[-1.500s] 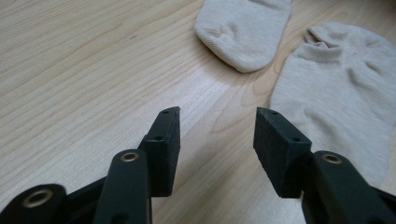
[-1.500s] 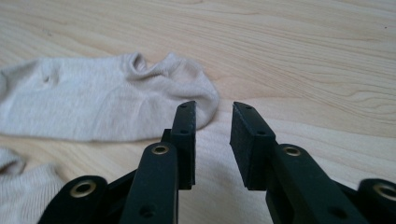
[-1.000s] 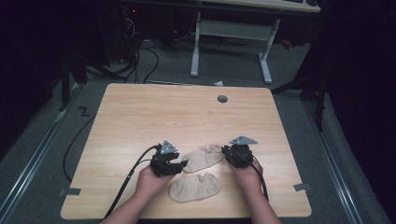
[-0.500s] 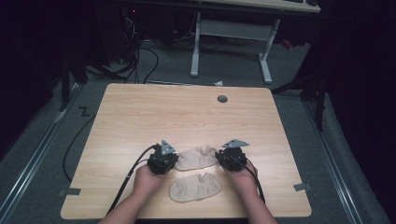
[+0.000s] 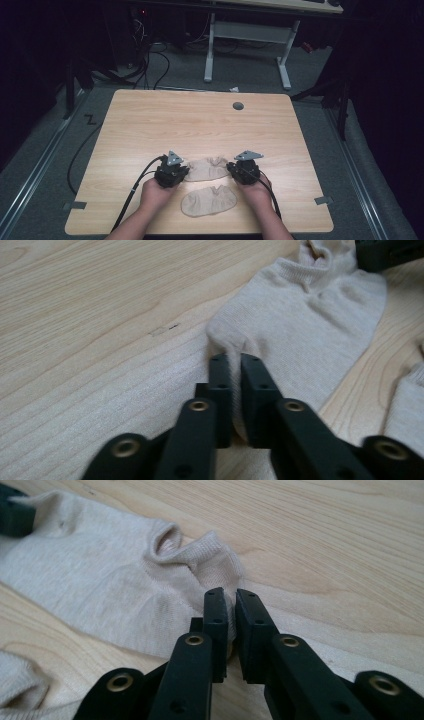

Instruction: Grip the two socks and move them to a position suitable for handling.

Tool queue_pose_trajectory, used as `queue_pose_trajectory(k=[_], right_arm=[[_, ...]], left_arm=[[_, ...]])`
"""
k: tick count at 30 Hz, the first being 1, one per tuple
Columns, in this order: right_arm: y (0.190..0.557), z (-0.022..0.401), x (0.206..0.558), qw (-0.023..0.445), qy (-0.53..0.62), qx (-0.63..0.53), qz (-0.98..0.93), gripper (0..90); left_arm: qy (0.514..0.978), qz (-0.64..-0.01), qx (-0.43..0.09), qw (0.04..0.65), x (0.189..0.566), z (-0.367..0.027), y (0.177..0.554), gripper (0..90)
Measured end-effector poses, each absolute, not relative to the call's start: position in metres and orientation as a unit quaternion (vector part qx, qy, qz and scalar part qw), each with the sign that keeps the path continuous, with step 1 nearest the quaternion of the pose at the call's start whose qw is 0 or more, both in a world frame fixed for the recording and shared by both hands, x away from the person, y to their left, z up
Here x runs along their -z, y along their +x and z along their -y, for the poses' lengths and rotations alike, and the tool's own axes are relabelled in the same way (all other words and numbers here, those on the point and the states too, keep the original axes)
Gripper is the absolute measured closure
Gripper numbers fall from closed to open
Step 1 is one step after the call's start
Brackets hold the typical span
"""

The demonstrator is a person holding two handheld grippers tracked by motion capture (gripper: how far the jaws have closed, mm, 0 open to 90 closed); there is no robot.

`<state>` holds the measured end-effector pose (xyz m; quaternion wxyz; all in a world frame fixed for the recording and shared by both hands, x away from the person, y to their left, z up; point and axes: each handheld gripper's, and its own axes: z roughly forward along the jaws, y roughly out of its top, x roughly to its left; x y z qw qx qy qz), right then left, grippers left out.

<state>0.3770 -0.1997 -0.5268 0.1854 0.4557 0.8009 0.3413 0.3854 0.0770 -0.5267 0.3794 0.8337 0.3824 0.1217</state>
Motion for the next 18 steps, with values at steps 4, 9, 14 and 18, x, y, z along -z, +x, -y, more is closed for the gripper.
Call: queue_pose_trajectory(k=[4, 9, 14, 18], right_arm=[[0.368, 0.2, 0.525, 0.202, 0.445, -0.357, -0.796, 84.7], [0.361, 0.203, 0.516, 0.212, 0.442, -0.369, -0.79, 84.5], [0.355, 0.202, 0.509, 0.22, 0.436, -0.38, -0.786, 84.5], [0.351, 0.204, 0.506, 0.225, 0.432, -0.385, -0.784, 84.5]], left_arm=[[0.829, -0.374, -0.133, 0.395, 0.52, -0.076, 0.381, 86.9], [0.819, -0.369, -0.141, 0.415, 0.512, -0.076, 0.376, 86.8], [0.818, -0.367, -0.148, 0.417, 0.51, -0.076, 0.374, 86.7], [0.815, -0.367, -0.148, 0.424, 0.506, -0.079, 0.373, 86.7]])
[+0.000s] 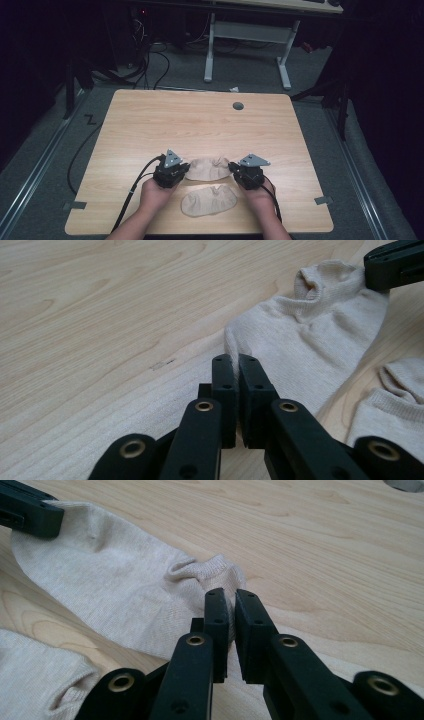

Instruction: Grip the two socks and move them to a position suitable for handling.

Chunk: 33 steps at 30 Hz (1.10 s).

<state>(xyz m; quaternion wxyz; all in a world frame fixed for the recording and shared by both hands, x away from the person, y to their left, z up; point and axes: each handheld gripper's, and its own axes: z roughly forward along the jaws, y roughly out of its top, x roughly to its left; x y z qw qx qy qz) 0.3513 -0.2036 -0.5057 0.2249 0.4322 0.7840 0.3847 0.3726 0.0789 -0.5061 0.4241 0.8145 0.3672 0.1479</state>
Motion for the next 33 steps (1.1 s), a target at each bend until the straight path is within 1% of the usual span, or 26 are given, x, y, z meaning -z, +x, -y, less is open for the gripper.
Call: queue_pose_trajectory(k=[5, 14, 27, 33], right_arm=[[0.347, 0.205, 0.502, 0.232, 0.427, -0.387, -0.784, 84.5], [0.332, 0.206, 0.496, 0.243, 0.416, -0.389, -0.785, 84.4], [0.305, 0.203, 0.49, 0.248, 0.391, -0.39, -0.796, 84.5], [0.288, 0.206, 0.486, 0.247, 0.383, -0.393, -0.799, 84.5]], left_arm=[[0.813, -0.364, -0.142, 0.432, 0.5, -0.083, 0.37, 86.6], [0.821, -0.35, -0.141, 0.429, 0.495, -0.08, 0.358, 86.6], [0.823, -0.335, -0.139, 0.438, 0.481, -0.091, 0.32, 86.6], [0.826, -0.331, -0.126, 0.438, 0.481, -0.094, 0.307, 86.6]])
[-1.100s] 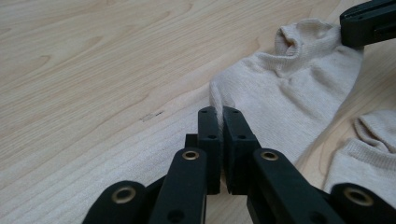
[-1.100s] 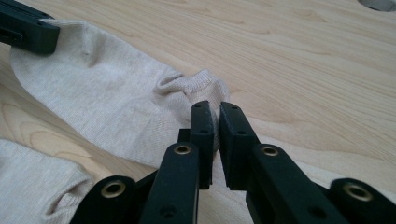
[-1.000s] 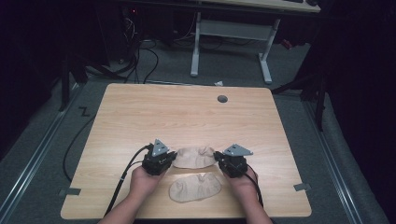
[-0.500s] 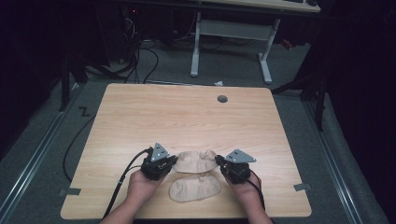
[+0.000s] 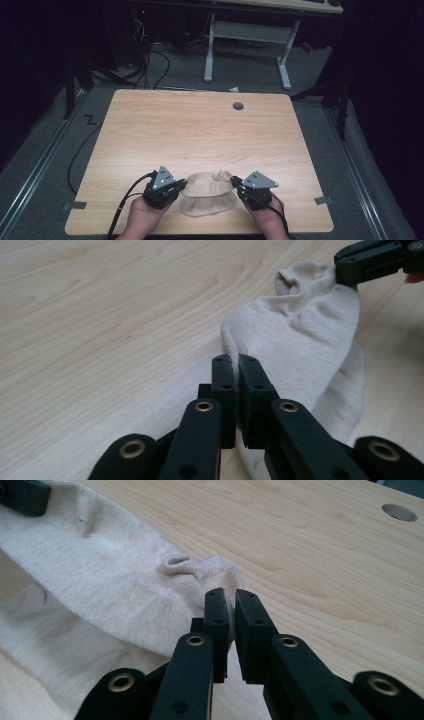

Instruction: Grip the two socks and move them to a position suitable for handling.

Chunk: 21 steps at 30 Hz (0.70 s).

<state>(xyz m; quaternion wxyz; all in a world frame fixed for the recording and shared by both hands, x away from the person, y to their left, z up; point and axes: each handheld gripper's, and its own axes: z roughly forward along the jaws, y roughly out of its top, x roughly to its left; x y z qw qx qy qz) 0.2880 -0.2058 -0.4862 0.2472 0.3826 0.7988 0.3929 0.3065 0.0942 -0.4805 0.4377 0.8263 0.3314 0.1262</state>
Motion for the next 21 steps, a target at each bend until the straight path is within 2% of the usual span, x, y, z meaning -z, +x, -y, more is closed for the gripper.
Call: queue_pose_trajectory(k=[11, 21], right_arm=[[0.265, 0.212, 0.495, 0.229, 0.378, -0.381, -0.812, 84.5], [0.265, 0.205, 0.51, 0.21, 0.38, -0.349, -0.83, 84.4]], left_arm=[[0.852, -0.312, -0.102, 0.408, 0.492, -0.089, 0.285, 86.5], [0.872, -0.319, -0.09, 0.36, 0.512, -0.089, 0.28, 84.9]])
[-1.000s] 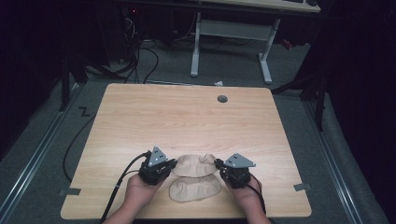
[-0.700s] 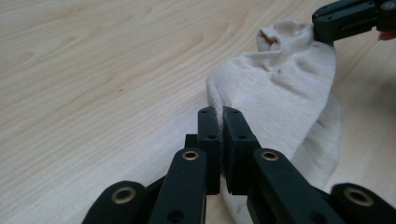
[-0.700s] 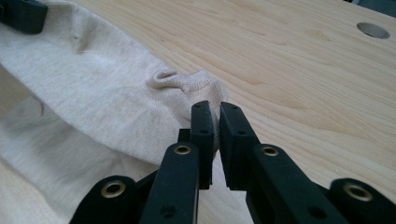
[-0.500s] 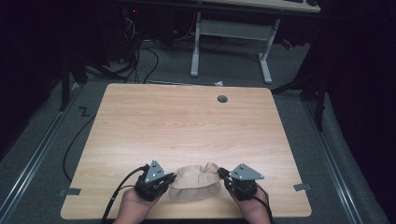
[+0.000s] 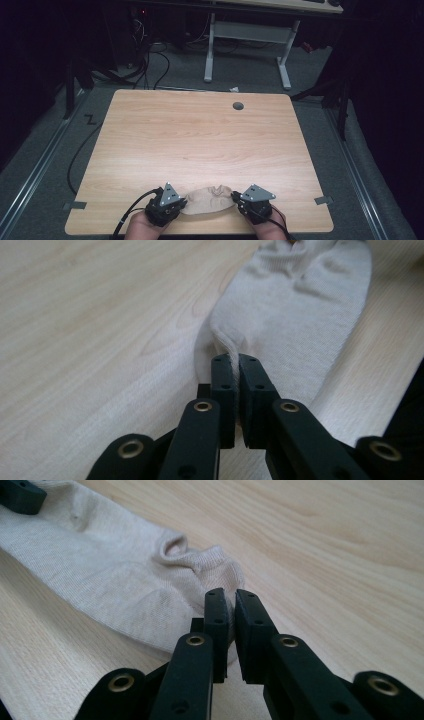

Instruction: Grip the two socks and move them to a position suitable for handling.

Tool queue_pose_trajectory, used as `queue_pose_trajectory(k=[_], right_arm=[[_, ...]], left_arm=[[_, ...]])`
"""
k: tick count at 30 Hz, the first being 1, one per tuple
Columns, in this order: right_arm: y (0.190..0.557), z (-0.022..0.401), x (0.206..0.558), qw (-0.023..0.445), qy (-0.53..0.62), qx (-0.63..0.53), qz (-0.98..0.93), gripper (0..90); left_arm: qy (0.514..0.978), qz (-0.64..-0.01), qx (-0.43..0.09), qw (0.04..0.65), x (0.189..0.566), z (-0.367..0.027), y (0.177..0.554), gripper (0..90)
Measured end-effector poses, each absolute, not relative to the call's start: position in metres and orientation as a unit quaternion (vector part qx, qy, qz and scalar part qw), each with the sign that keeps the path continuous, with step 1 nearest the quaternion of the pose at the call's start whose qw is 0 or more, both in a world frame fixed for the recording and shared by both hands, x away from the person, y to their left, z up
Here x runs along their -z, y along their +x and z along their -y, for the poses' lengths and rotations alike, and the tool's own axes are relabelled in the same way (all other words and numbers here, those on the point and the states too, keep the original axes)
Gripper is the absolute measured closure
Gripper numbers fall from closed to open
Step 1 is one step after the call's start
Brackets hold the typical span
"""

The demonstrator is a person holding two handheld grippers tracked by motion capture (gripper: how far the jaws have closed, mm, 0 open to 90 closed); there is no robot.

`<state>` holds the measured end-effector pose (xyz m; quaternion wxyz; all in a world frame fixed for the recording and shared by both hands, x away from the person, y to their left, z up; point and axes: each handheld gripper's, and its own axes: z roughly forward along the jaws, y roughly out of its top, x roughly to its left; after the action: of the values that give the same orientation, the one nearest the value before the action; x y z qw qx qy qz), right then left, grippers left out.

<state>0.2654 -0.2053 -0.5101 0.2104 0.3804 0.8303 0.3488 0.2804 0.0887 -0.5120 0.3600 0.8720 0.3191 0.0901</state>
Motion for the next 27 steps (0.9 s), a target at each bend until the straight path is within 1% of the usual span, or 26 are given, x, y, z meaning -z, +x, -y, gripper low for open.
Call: queue_pose_trajectory(k=[3, 7, 15, 20, 25, 27], right_arm=[[0.267, 0.204, 0.515, 0.202, 0.383, -0.333, -0.838, 84.2], [0.268, 0.203, 0.518, 0.198, 0.384, -0.322, -0.842, 83.7], [0.268, 0.202, 0.521, 0.196, 0.386, -0.321, -0.842, 82.2], [0.269, 0.202, 0.521, 0.195, 0.393, -0.324, -0.838, 78.4], [0.268, 0.207, 0.512, 0.194, 0.4, -0.362, -0.82, 74.4], [0.267, 0.209, 0.507, 0.203, 0.4, -0.374, -0.812, 73.0]], left_arm=[[0.876, -0.318, -0.097, 0.348, 0.515, -0.087, 0.281, 82.8], [0.877, -0.321, -0.098, 0.344, 0.517, -0.087, 0.283, 77.0], [0.874, -0.324, -0.113, 0.343, 0.518, -0.087, 0.294, 74.1], [0.872, -0.326, -0.119, 0.345, 0.518, -0.088, 0.297, 71.5], [0.855, -0.33, -0.127, 0.378, 0.509, -0.092, 0.297, 63.1], [0.846, -0.334, -0.132, 0.393, 0.505, -0.096, 0.298, 58.8]])
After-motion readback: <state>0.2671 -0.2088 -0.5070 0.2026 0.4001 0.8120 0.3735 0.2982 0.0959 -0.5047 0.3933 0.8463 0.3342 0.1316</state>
